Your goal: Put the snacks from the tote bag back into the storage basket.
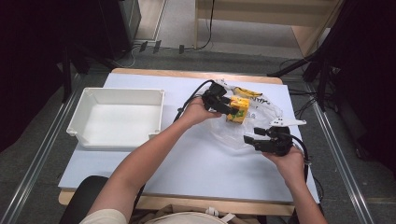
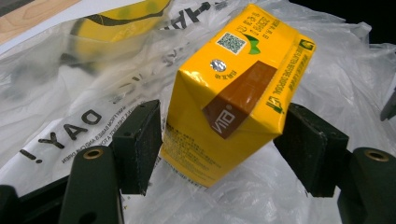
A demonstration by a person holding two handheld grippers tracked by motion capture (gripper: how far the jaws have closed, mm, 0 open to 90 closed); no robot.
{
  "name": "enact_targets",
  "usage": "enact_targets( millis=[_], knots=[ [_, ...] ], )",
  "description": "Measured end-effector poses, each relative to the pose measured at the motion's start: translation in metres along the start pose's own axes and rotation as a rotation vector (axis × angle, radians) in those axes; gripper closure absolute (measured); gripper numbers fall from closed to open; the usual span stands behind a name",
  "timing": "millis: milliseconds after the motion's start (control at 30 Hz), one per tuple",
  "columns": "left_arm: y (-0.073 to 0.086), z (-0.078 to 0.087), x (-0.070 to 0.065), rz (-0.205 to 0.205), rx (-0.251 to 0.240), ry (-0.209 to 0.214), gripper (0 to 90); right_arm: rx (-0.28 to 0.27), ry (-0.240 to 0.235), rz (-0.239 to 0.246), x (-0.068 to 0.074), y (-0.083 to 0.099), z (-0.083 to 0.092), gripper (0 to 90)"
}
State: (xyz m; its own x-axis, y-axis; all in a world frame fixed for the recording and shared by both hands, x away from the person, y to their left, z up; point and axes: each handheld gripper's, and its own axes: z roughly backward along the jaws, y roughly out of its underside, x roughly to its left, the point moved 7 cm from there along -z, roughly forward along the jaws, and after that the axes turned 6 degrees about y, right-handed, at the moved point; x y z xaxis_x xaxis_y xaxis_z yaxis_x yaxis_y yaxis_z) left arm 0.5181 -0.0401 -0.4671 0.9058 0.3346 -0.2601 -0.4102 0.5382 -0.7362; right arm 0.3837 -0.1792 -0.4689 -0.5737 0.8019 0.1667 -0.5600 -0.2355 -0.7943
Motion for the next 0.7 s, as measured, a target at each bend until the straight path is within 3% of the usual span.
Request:
enact_targets(
  millis=[700],
  knots=[
    [0.003, -0.024, 0.002, -0.034, 0.009, 0.015, 29.6, 0.007, 0.002, -0.002, 0.0, 0.002, 0.0, 37.4]
  ],
)
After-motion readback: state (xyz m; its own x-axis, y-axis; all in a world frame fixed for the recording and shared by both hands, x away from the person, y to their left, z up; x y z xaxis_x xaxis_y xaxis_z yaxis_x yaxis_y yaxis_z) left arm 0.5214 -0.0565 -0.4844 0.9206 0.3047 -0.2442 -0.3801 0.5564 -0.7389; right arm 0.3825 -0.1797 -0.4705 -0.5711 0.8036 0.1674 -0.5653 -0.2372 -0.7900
